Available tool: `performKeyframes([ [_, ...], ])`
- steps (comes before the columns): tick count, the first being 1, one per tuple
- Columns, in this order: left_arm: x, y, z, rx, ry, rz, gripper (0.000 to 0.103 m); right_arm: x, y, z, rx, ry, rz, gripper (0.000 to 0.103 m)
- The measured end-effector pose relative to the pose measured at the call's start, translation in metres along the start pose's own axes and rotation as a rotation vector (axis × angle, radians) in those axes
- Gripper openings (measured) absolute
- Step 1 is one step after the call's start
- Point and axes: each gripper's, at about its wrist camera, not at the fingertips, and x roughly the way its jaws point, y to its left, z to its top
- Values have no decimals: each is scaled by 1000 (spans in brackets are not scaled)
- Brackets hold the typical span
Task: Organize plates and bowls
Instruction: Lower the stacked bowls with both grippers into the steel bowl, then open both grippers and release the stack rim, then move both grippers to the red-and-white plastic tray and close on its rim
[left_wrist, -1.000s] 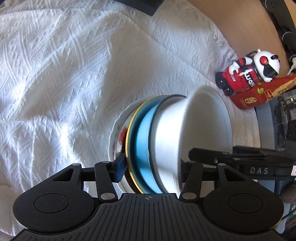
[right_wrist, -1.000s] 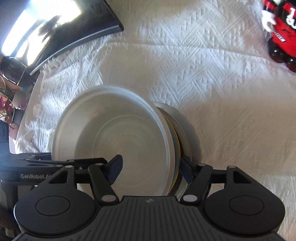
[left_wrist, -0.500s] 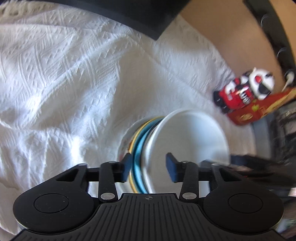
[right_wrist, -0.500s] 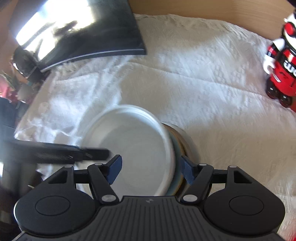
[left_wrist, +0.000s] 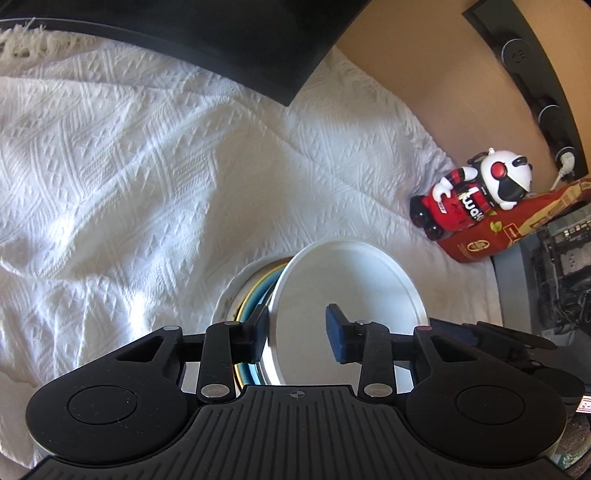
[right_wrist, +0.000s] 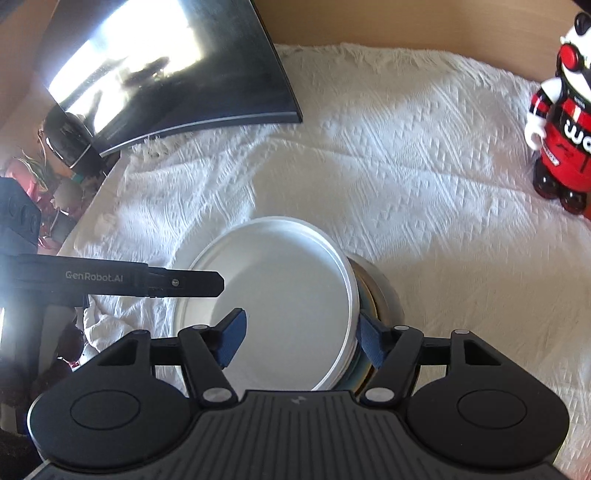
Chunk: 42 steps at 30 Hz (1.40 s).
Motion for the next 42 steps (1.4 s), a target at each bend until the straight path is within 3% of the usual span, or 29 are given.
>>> performKeyframes([
  [6,3,3,-2,-17,-1,10,37,1,-2,2,9,-1,14,67],
  [11,-13,-4,-1,1,-75,38,37,-2,-6,1,13,-18,6,67],
  [17,-41,-37,2,64,-226,75,37,-33,-28,-3,41,-118,-22,67],
  [21,-42,-76,3,126,-256,2,37,-69,-61,-13,77,-209,-77,68],
  [24,-23,-114,0,189,-204,-65,37,-96,-94,-33,105,-270,-174,70],
  [28,27,-176,-17,297,-79,-110,37,-128,-150,-73,202,-308,-294,72],
  [37,157,-299,-96,489,238,-210,37,-190,-259,-195,455,-345,-563,73],
  [42,206,-346,-139,563,339,-245,37,-206,-299,-244,590,-353,-555,73],
])
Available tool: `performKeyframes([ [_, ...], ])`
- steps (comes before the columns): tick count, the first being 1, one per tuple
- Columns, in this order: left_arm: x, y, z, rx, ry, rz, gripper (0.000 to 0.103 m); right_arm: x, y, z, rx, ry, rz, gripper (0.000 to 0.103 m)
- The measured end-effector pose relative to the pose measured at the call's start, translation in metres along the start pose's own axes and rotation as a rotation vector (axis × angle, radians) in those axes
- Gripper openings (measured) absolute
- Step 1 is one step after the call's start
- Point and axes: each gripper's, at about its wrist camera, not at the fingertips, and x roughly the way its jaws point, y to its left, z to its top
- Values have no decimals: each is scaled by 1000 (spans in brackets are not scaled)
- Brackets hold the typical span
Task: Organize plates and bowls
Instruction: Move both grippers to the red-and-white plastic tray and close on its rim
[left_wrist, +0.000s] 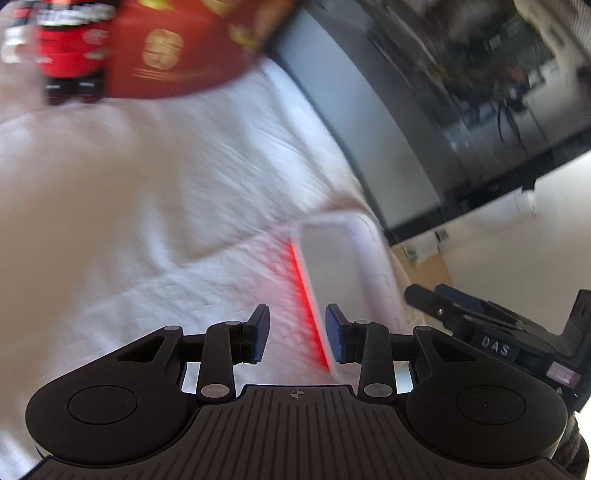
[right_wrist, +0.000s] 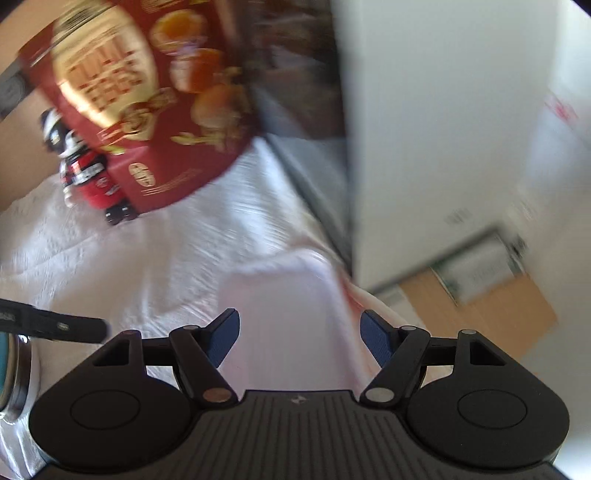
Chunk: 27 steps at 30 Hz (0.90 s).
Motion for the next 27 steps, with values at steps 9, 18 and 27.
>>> performKeyframes([
  [9,83,-17,11,-11,98,28,37,48,-24,-12,34,73,-10,72],
  [18,74,16,3,-91,105,31,32,68,-2,-8,-5,165,125,56],
  [27,-33,105,-41,-280,-62,163,32,82,113,-9,-194,235,348,58],
])
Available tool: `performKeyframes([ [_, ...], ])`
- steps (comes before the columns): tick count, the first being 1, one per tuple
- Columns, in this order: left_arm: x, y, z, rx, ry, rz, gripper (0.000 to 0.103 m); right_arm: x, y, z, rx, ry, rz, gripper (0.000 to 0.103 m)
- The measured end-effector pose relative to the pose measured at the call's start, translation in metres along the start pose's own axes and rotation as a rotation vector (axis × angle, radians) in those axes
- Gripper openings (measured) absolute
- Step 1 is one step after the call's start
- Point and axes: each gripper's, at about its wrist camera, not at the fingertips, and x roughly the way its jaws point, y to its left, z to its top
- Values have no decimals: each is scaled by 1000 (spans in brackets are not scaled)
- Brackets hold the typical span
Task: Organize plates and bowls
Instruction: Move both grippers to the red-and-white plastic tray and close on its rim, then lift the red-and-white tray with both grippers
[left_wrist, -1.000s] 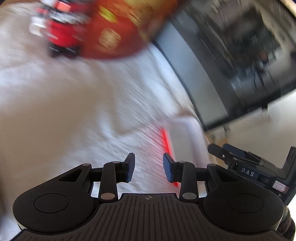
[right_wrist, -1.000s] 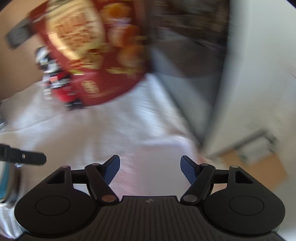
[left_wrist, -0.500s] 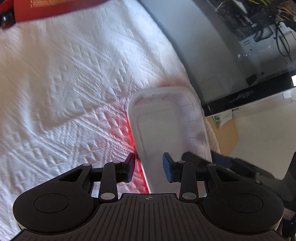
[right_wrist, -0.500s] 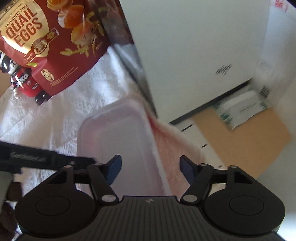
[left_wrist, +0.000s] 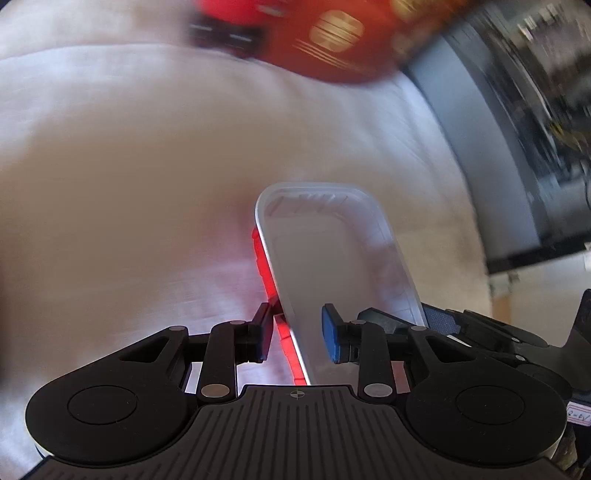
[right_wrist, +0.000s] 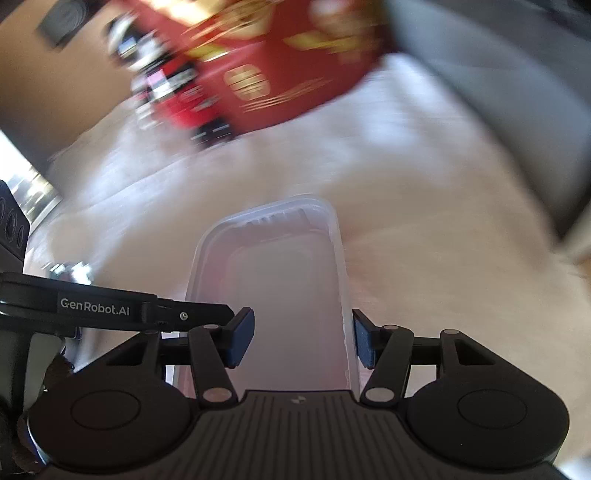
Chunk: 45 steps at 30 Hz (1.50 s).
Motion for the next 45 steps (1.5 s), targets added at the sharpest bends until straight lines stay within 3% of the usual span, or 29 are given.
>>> performKeyframes([
  [5,-30,44,-24,-56,-44,87,32,29,54,-9,-73,97,95,58],
  [9,-32,62,-35,-94,-27,85,32,38,68,-23,-102,152,106,58],
  [15,-17,59,-37,-73,7,68,31,35,52,-23,-36,130,60,61],
  [21,-17,58,-34,-55,24,65,30,30,31,-27,53,120,115,65],
  [23,-18,60,-34,-57,26,63,29,33,30,-26,78,128,148,78],
  [29,-17,65,-34,-85,26,45,25,43,34,-16,123,180,205,102],
  [32,-17,72,-33,-107,26,39,18,46,33,-12,165,196,208,103],
  [37,-18,84,-35,-147,18,3,18,46,23,-13,284,184,231,103],
  [42,-19,83,-37,-140,2,4,18,47,19,-13,308,186,247,103],
  [45,-19,82,-38,-142,-5,5,18,48,21,-10,240,210,255,103],
])
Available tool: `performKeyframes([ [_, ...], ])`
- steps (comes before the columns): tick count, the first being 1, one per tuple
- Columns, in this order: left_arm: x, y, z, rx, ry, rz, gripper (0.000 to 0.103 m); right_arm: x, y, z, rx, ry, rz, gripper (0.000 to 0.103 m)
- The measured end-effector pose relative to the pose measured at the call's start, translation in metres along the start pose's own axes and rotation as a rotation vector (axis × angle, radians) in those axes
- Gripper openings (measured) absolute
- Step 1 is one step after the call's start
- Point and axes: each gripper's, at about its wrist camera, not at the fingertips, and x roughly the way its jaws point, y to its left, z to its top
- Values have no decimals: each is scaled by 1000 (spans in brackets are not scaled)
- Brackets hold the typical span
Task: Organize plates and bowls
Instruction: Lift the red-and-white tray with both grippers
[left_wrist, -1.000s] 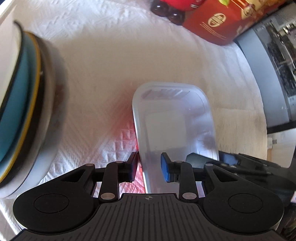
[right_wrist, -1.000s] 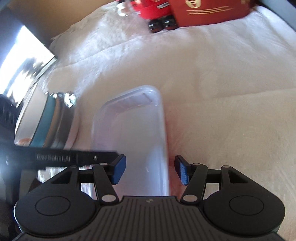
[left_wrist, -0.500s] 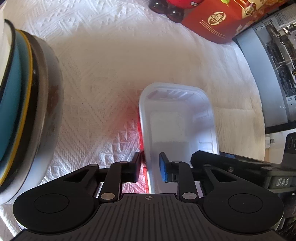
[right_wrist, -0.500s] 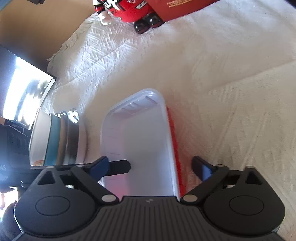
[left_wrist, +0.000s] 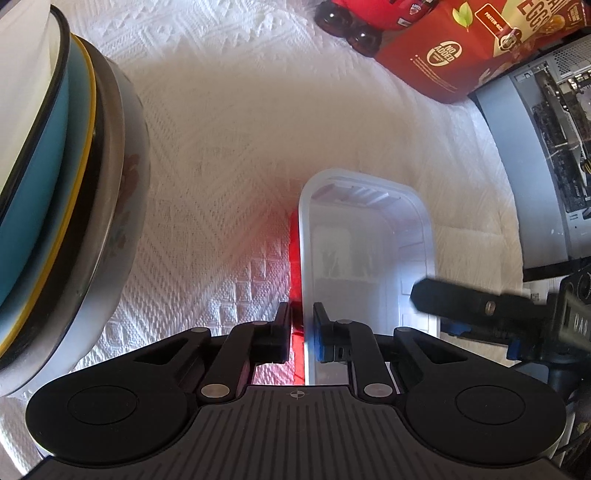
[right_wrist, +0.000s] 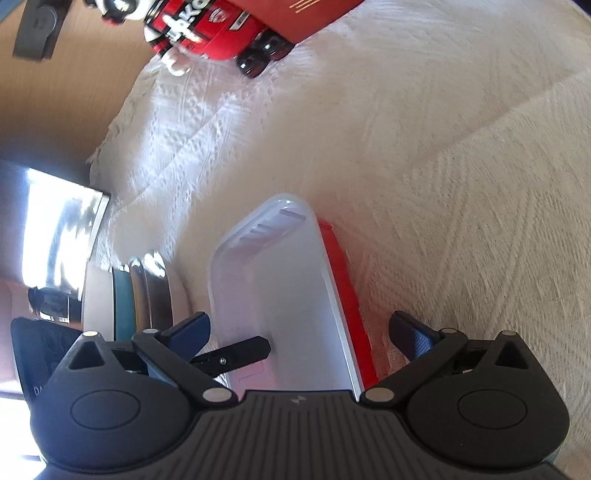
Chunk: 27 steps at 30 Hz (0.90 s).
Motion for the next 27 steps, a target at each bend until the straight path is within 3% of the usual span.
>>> performKeyframes([
  [4,-1,-1,-2,7,-5,5,18,2,9,0,-112,36,-20,102],
  [6,-1,-4,-3,22,-5,19,18,-1,14,-2,-137,15,-59,95],
  [9,0,-11,-4,46,-7,45,17,-13,27,-11,-220,-101,-184,93],
  [11,0,-15,-5,67,-8,62,17,-18,35,-18,-297,-168,-303,86],
  [14,1,-22,-6,111,-10,91,17,-23,38,-26,-352,-222,-407,79],
  [20,4,-33,-8,165,-11,135,17,-25,36,-33,-361,-211,-422,69],
  [27,6,-42,-10,217,-19,168,17,-21,37,-41,-378,-203,-457,68],
])
